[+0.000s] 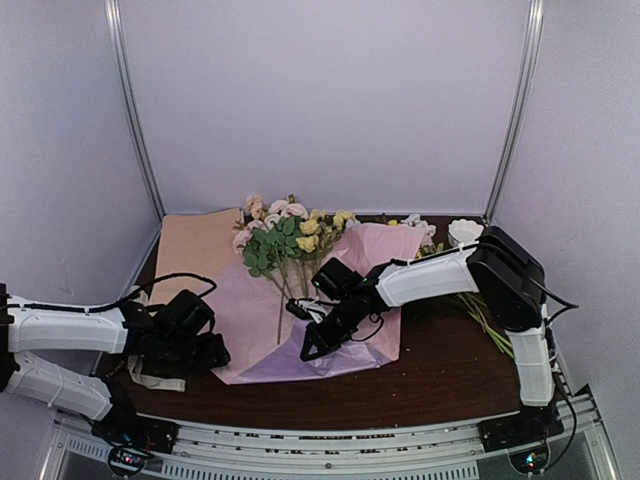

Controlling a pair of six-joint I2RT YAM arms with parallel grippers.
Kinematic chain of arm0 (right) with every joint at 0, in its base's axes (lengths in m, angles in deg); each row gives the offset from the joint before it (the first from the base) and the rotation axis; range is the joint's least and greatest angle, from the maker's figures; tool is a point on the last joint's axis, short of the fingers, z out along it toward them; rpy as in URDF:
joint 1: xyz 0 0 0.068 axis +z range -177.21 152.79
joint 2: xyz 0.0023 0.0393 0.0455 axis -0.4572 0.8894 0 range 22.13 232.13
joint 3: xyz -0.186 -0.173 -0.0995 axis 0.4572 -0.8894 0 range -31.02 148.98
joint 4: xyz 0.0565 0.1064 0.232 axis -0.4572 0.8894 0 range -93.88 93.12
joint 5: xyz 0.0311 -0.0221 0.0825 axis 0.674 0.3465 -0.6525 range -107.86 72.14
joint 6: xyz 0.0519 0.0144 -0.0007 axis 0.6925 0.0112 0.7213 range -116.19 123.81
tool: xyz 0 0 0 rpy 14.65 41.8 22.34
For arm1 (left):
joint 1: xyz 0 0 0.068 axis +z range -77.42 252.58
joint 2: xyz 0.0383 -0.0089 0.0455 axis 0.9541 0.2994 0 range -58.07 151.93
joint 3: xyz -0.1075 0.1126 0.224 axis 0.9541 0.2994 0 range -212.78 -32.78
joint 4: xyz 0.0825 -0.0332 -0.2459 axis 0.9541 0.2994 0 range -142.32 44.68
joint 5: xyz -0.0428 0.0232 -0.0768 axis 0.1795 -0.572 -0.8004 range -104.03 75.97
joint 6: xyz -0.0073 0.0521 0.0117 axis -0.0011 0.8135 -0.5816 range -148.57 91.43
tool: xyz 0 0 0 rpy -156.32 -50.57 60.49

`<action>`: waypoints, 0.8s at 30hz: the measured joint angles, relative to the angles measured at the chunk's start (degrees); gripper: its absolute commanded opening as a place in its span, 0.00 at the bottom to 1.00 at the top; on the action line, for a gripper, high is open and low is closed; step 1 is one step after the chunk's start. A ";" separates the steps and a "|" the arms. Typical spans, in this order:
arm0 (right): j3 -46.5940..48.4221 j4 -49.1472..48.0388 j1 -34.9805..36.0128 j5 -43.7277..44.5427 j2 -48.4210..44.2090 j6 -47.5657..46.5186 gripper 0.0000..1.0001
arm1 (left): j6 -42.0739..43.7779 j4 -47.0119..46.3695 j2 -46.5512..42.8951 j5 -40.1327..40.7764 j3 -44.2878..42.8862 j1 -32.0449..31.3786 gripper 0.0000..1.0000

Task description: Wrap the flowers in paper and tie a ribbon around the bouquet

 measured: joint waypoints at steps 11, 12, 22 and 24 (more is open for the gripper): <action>0.11 0.17 0.00 0.02 0.00 0.00 0.00 | 0.57 -2.43 1.07 0.02 -0.07 0.00 0.62; 0.11 0.20 0.00 0.02 0.00 -0.02 0.00 | 0.72 -2.27 0.79 0.17 -0.07 0.00 0.62; 0.26 0.46 0.00 0.22 0.00 -0.35 0.00 | 5.68 -4.15 -2.34 5.18 -0.13 0.00 0.66; 0.33 0.55 0.00 0.26 0.00 -0.42 0.00 | 5.64 -3.61 -2.95 5.77 -0.22 0.00 0.68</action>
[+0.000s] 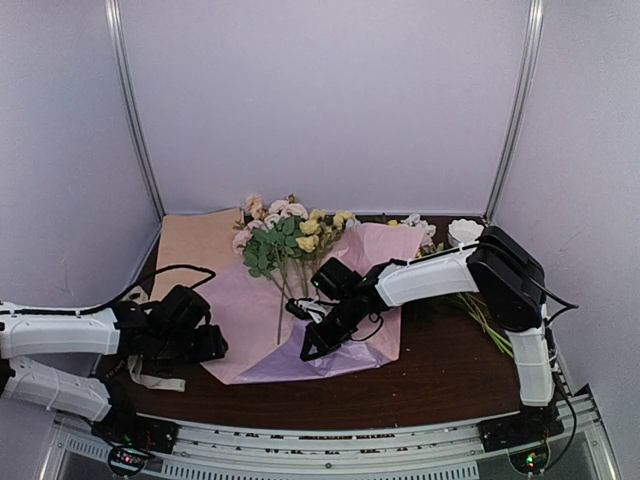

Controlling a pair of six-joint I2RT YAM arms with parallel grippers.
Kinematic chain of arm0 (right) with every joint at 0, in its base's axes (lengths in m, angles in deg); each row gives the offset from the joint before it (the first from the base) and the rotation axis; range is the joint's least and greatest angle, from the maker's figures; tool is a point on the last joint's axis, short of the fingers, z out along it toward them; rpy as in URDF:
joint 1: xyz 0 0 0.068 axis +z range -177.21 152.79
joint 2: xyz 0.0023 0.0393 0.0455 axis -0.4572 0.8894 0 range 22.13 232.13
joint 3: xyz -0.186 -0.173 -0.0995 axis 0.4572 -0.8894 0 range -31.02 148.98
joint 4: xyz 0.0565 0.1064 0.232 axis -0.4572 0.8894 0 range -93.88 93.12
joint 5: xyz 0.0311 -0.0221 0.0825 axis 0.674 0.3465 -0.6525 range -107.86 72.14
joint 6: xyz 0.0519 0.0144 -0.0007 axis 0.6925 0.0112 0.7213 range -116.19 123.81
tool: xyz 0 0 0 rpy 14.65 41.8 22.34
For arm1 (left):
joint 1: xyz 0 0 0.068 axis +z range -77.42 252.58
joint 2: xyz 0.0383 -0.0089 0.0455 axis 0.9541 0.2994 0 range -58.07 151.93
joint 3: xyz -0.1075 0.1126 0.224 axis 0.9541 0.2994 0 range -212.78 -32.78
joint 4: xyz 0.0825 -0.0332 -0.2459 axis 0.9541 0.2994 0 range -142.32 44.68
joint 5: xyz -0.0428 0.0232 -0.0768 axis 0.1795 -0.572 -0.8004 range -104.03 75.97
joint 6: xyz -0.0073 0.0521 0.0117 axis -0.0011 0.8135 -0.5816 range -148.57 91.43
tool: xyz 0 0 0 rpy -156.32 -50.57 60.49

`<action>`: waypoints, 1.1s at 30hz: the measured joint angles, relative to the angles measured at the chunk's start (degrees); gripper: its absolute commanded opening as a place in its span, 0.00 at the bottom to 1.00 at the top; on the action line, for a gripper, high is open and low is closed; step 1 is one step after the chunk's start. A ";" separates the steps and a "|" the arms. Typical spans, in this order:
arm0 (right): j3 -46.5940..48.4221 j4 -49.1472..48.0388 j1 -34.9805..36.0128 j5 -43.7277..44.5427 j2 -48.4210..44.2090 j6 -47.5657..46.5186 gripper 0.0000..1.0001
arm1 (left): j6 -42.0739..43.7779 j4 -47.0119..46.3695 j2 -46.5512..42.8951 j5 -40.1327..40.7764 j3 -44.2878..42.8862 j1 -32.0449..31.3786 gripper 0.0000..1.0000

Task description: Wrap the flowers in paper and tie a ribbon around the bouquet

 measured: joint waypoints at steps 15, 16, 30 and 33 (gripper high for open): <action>0.52 1.33 0.00 0.55 0.00 -0.44 0.00 | -14.47 -2.19 -13.60 0.04 11.56 1.07 0.78; 0.52 1.33 0.00 0.55 0.00 -0.46 0.00 | -14.58 -3.74 -14.49 0.00 12.50 1.51 0.77; 0.55 1.38 0.11 0.57 0.00 -0.66 0.00 | -15.87 -10.23 -19.28 -1.60 17.11 4.66 0.75; 0.55 1.38 0.11 0.57 0.00 -0.70 0.00 | -15.80 -12.94 -17.66 -2.47 17.29 5.55 0.74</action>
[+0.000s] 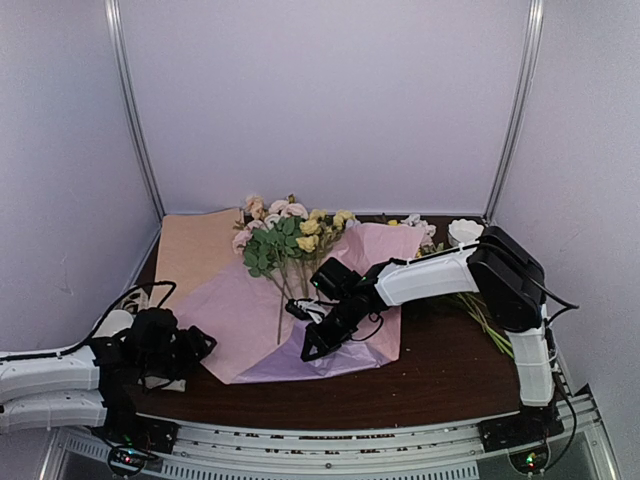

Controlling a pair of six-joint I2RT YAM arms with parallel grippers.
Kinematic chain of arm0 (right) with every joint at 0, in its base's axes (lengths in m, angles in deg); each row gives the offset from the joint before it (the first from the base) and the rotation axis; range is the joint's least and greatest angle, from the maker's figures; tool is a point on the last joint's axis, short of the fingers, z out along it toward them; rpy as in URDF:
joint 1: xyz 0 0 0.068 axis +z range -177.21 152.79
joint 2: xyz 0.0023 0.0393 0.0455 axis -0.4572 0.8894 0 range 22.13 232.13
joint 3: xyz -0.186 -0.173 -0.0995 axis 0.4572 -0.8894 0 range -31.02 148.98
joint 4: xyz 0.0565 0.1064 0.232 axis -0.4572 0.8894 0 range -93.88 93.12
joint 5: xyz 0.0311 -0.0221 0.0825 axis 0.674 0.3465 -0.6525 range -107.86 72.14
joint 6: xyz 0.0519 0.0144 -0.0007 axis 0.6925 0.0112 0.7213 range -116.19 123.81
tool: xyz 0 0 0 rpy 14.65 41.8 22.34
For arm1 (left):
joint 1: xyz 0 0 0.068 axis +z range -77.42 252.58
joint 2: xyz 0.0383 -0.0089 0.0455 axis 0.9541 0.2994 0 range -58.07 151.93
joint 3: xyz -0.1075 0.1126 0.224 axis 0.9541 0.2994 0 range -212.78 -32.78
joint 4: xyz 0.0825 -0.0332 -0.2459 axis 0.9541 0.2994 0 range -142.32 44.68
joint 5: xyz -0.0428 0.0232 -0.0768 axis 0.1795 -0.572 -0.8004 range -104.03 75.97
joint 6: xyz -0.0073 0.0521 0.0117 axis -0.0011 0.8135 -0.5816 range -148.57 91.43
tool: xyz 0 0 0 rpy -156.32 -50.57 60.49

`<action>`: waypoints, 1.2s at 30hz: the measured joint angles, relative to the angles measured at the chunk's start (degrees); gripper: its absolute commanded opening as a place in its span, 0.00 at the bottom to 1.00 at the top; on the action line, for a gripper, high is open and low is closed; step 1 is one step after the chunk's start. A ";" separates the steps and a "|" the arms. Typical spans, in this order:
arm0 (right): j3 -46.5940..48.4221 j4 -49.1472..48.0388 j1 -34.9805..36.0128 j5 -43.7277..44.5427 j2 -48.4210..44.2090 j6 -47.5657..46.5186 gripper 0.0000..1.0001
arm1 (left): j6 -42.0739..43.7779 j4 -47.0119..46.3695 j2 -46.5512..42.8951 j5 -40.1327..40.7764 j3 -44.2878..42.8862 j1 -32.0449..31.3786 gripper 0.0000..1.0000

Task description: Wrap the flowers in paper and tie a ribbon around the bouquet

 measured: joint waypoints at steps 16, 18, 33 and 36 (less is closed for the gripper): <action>0.17 0.39 0.02 0.07 0.00 -0.17 0.00 | 8.85 1.03 2.03 -1.57 -3.15 2.01 0.50; 0.20 0.44 0.02 0.07 0.00 -0.17 0.00 | 9.90 0.94 3.43 -1.62 -4.11 2.01 0.47; 0.31 0.76 0.02 0.07 0.00 -0.17 0.00 | 17.11 1.22 14.32 -3.93 -14.67 1.79 0.42; 0.31 0.79 0.02 0.07 0.00 -0.17 0.00 | 17.81 1.20 14.56 -4.07 -15.37 1.33 0.43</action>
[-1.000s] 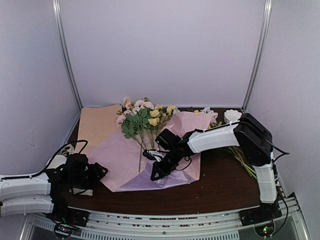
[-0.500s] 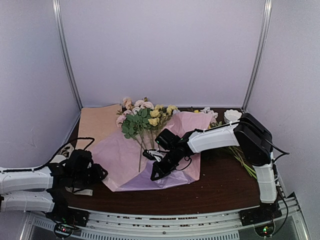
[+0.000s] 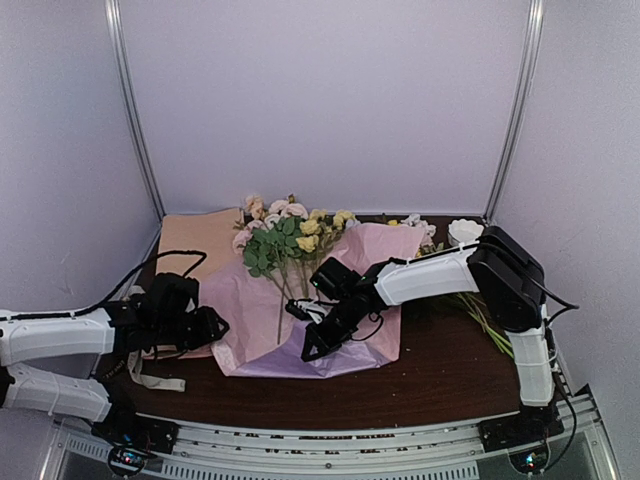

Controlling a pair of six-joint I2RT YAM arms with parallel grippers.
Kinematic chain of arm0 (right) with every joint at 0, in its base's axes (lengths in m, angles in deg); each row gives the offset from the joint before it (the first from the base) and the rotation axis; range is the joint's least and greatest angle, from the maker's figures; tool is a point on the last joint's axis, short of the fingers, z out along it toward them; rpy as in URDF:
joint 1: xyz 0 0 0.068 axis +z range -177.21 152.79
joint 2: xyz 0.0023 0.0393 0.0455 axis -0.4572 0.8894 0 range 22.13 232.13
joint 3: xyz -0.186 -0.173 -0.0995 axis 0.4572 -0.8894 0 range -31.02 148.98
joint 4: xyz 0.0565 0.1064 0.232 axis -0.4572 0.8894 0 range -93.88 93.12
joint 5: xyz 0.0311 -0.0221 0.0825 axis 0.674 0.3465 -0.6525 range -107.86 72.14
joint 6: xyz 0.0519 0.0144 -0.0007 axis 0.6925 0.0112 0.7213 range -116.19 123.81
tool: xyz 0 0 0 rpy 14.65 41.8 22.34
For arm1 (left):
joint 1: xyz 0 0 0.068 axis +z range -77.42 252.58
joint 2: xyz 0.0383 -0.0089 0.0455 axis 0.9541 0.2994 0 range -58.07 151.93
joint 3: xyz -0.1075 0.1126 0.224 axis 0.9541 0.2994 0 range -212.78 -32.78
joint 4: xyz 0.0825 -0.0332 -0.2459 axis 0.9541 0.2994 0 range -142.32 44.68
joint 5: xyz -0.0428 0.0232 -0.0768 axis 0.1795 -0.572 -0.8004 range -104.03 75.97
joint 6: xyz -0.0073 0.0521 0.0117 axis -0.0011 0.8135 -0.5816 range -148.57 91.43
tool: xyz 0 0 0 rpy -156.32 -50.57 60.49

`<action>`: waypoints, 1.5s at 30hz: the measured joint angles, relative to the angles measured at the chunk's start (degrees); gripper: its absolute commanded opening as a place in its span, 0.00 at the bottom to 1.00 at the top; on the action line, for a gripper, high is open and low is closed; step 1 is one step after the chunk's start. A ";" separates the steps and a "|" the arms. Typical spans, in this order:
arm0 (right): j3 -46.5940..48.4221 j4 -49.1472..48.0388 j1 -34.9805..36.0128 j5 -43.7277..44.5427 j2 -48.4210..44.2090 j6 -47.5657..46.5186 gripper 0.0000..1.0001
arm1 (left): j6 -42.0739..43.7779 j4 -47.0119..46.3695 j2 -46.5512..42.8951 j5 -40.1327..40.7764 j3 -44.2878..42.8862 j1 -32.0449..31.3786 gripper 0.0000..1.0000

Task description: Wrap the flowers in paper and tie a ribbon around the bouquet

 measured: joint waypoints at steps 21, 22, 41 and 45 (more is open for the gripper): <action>0.42 0.66 -0.02 0.20 0.02 0.00 0.00 | 3.93 7.34 8.37 3.93 -9.70 -9.38 0.05; 0.42 0.66 -0.02 0.20 0.02 0.00 0.00 | 4.17 8.13 8.76 4.11 -10.19 -9.46 0.01; -2.58 -6.21 -2.51 -5.73 0.61 6.19 0.02 | 20.28 15.65 36.54 -1.38 -45.75 -12.15 0.00; -5.51 -12.20 -3.34 -7.15 0.09 10.73 0.02 | 22.29 15.54 41.35 -3.19 -50.47 -11.37 0.00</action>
